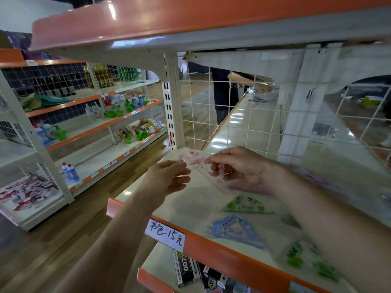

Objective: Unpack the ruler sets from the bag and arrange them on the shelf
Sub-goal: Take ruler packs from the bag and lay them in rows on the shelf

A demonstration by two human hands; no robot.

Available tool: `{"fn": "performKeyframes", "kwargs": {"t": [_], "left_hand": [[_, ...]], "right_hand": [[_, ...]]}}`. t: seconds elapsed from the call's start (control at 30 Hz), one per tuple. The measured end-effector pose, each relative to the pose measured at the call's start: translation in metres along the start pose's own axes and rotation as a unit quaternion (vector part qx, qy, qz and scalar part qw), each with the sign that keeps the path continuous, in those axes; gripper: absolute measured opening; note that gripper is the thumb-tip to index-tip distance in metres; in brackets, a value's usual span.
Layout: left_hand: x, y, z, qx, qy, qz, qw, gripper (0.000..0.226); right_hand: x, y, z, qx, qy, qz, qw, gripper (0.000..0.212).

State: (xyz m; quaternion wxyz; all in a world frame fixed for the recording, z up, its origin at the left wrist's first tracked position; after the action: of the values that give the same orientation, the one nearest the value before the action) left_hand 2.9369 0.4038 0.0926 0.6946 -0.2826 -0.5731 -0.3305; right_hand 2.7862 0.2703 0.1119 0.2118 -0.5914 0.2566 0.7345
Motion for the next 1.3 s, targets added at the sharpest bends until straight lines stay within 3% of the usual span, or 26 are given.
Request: {"fn": "performKeyframes", "kwargs": {"t": [0.2, 0.33, 0.53, 0.73, 0.9, 1.07, 1.3], "left_hand": [[-0.011, -0.043, 0.002, -0.098, 0.020, 0.102, 0.990, 0.010], [-0.021, -0.067, 0.010, -0.103, -0.011, 0.131, 0.986, 0.003], [-0.032, -0.080, 0.021, -0.049, -0.154, 0.042, 0.986, 0.005], [-0.037, -0.080, 0.027, -0.065, -0.167, 0.020, 0.984, 0.010], [-0.038, -0.077, 0.024, -0.033, -0.157, 0.046, 0.986, 0.015], [-0.039, -0.076, 0.022, -0.020, -0.152, 0.069, 0.986, 0.010], [-0.042, -0.078, 0.018, -0.024, -0.159, 0.016, 0.987, 0.012]], "right_hand": [[0.003, 0.034, 0.029, -0.007, -0.029, -0.022, 0.999, 0.014], [0.013, 0.056, 0.049, 0.009, -0.023, 0.030, 0.999, 0.028], [0.017, 0.069, 0.060, 0.093, 0.010, 0.136, 0.986, 0.019], [0.015, 0.057, 0.057, 0.081, 0.023, 0.194, 0.977, 0.024], [0.014, 0.039, 0.053, 0.166, 0.087, 0.353, 0.917, 0.037], [0.014, 0.023, 0.056, 0.136, 0.074, 0.496, 0.854, 0.041], [0.011, 0.037, 0.045, 0.132, 0.050, 0.528, 0.838, 0.034]]}}
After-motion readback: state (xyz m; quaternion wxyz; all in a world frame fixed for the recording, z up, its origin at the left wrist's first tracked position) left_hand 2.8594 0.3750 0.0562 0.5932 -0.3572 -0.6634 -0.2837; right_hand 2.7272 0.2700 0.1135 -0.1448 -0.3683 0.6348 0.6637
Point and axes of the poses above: each hand's wrist, its own z-axis away from the middle knuckle, its own y-axis out of the back of the hand, x = y × z, the point moved 1 cm from there along -z, towards the middle knuckle, and after that the axes turned 3 degrees about x, right-handed, at the moved point
